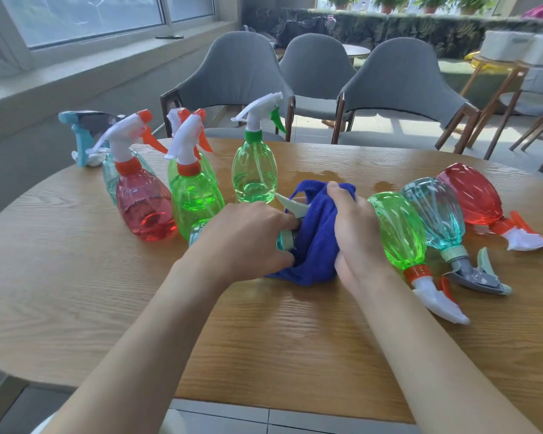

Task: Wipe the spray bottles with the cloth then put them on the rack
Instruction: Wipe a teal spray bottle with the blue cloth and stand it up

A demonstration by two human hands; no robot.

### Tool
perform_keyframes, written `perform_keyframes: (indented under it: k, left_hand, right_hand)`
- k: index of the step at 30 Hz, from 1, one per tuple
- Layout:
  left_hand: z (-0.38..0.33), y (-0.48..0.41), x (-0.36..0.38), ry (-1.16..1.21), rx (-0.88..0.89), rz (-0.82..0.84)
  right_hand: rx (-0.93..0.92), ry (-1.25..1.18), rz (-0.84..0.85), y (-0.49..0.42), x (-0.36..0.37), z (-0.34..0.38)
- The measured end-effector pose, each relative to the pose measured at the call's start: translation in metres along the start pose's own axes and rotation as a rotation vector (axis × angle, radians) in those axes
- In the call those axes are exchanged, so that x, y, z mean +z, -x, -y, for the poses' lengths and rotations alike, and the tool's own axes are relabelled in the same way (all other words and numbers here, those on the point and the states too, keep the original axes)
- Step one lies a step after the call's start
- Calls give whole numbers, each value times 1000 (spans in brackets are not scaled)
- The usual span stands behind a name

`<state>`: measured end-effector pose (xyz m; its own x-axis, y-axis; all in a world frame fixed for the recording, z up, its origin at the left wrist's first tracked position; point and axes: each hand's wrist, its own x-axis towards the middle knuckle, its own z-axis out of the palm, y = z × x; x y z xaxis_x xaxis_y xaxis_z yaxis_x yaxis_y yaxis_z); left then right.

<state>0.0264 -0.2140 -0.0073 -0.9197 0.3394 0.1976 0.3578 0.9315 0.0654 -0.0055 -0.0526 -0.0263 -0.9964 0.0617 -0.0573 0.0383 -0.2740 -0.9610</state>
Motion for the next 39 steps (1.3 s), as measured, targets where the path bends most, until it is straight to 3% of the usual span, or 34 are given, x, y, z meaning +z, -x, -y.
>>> perform_keyframes:
  k: [6,13,19,31,39]
  left_hand:
    - [1,0,2,-13,-14,-11]
    - [8,1,-1,177,2,-78]
    - [6,0,-11,281,-27,-93]
    - [12,1,-11,583,-56,-164]
    - [2,-2,-6,1111,-181,-296]
  right_hand:
    - [-61,77,111,1,2,2]
    - [219,-245,-61,-12,-8,-5]
    - [180,-125,-104,-16,-9,-11]
    - [144,-154,-41,-13,-10,-5]
    - [42,-136,-35,-15,-11,-6]
